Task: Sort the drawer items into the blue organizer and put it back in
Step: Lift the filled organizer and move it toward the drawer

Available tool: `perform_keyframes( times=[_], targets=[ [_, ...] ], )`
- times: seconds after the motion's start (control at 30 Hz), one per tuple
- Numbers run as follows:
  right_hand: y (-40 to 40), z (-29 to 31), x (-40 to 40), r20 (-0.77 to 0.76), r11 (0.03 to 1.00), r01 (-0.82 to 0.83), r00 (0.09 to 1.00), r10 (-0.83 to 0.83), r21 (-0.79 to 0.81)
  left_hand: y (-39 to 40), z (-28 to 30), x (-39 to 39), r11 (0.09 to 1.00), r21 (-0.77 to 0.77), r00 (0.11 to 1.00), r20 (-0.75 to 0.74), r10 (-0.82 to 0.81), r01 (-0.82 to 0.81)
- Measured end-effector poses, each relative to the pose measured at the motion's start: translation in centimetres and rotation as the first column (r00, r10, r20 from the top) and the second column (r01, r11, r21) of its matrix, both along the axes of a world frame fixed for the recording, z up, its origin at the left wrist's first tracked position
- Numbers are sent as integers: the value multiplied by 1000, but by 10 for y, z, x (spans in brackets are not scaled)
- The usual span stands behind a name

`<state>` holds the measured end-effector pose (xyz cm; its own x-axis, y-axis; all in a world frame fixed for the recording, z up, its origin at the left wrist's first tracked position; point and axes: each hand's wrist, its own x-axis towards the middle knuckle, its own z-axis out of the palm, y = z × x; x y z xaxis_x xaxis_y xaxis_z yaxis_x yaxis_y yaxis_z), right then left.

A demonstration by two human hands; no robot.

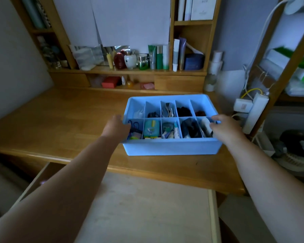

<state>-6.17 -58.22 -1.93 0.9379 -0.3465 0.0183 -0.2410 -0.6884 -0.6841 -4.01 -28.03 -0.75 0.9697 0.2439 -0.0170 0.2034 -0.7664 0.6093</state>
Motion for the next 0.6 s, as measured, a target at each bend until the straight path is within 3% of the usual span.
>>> perform_keyframes(
  times=[0.2,0.4,0.5,0.6],
  targets=[
    [-4,-6,-17,70,1000,2,998,-3,16,8,-11,-10,1000,-14,998,54,-23,24],
    [-1,-4,-70,124,992,22,992,-7,-125,34,-18,-51,988,-152,999,-45,27,-33],
    [0,12,-80,-35,996,34,999,-37,-77,45,-20,-77,995,-98,996,-84,10,-19],
    [8,21,-96,-181,993,-115,977,112,-3,56,-18,-110,994,-106,999,-48,2,-7]
  ],
)
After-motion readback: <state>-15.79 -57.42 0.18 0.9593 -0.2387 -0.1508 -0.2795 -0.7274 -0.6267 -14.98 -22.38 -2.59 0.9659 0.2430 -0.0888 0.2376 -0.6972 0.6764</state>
